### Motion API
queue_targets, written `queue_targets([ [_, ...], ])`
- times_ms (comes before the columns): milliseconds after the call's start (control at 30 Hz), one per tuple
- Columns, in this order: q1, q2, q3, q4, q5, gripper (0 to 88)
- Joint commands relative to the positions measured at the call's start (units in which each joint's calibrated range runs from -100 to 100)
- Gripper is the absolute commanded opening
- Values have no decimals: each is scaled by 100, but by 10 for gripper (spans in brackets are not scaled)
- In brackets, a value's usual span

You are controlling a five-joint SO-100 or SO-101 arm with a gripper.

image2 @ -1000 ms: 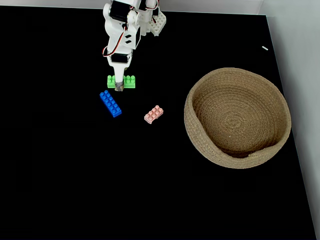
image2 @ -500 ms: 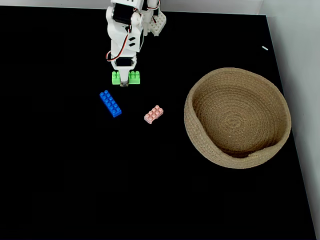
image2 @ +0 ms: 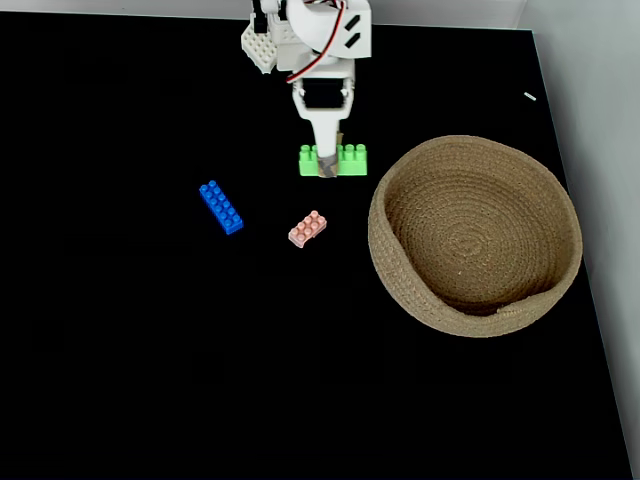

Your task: Place the lego blocks in the tray

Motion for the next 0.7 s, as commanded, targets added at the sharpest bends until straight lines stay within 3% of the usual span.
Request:
queue_targets([
  [0, -842, 246, -599, -397, -332, 1],
  [200, -1616, 805, -571, -1271, -611, 9],
  [367, -1806, 1295, -681, -1246, -874, 164],
  [567, -1394, 1390, -681, -1171, -1035, 366],
  [667, -1163, 1347, -708, -1055, -1065, 370],
])
